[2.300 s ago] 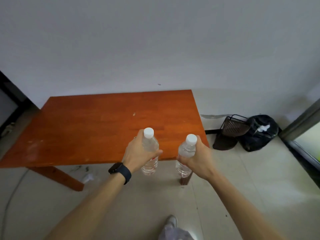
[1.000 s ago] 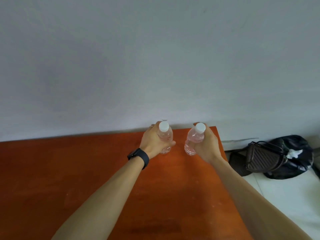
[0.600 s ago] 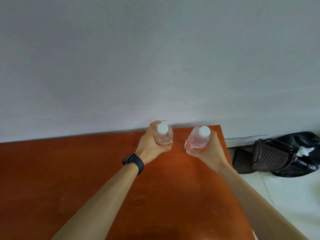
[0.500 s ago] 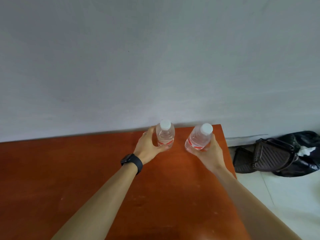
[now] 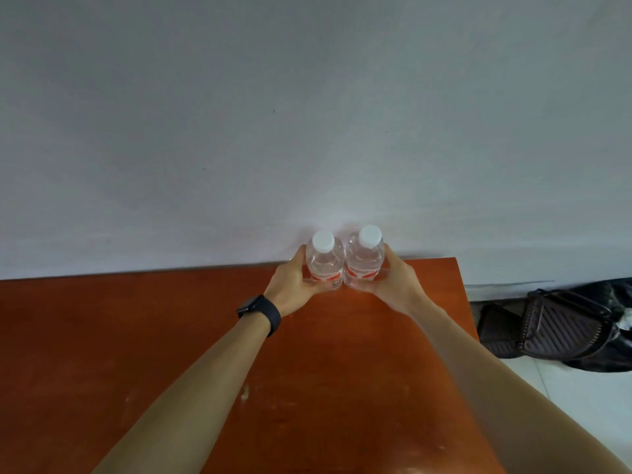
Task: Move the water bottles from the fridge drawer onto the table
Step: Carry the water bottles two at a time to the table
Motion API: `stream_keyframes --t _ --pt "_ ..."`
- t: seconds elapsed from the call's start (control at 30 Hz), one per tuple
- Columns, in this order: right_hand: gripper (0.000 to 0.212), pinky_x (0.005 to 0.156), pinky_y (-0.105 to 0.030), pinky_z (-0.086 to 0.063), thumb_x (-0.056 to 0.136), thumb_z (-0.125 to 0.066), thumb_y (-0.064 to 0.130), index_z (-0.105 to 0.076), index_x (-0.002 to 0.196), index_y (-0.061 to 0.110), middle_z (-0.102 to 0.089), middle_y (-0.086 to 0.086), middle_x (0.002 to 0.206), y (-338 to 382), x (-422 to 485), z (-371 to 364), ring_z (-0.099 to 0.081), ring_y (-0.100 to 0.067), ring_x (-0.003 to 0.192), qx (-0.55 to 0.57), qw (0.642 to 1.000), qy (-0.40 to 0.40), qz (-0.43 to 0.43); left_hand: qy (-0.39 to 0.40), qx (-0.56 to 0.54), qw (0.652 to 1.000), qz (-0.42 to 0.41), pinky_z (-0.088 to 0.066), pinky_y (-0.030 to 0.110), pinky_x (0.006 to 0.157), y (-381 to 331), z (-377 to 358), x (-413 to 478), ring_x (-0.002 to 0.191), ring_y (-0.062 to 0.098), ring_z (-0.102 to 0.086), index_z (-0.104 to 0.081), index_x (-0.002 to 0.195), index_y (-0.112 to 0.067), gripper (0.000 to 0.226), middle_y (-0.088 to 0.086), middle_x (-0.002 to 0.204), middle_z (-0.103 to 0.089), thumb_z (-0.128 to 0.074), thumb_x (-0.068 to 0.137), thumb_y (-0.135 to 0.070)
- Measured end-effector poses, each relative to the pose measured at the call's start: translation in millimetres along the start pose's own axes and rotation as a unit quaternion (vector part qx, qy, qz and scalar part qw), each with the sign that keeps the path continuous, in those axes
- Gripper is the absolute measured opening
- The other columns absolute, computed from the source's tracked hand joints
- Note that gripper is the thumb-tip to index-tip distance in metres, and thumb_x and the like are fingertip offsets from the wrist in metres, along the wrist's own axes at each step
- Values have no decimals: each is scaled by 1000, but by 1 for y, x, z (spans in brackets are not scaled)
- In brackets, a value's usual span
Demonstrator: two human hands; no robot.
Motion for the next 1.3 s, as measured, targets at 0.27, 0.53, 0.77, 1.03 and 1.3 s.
stream_keyframes --t 0.27,0.53,0.77,1.03,1.3 --pt "92 104 -33 -46 71 -90 29 -40 147 30 -62 8 135 1 2 -5 -60 -14 119 -15 1000 3 6 18 8 1000 3 -46 35 105 2 3 6 111 14 -67 -32 151 -28 87 -4 141 -59 -81 80 -45" --pt "95 95 -22 -42 70 -90 27 -35 148 29 -60 8 136 -7 -4 -5 -58 -8 117 -12 1000 16 -18 -9 18 999 32 -51 35 101 -1 -6 -3 115 16 -65 -31 149 -27 88 -5 137 -61 -83 80 -42" --pt "77 98 -28 -46 86 -77 33 -35 150 26 -51 4 145 -32 -77 -1 -51 -17 131 -8 994 -51 -94 54 59 982 168 -48 36 103 15 -22 -46 126 25 -57 -29 154 -17 80 6 145 -53 -74 89 -33" --pt "28 104 -37 -45 97 -57 40 -67 120 28 -65 6 125 -50 -245 6 -58 -19 119 -143 976 -151 -56 179 312 933 14 -54 38 93 -17 -84 -138 117 23 -61 -52 140 -26 47 1 138 -59 -55 98 -46" --pt "30 117 -36 -28 101 -47 47 -62 126 40 -55 15 141 -97 -497 30 -35 -19 143 -181 908 -327 -192 243 440 834 -230 -44 41 101 -106 -208 -271 125 26 -54 -51 139 -30 42 0 138 -57 -46 100 -46"
Point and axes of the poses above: each hand's wrist, its own x-axis towards the middle knuckle, its own z-axis out of the back of the hand, y = z × x, the point moved 4 cm from there along x, towards the middle knuckle
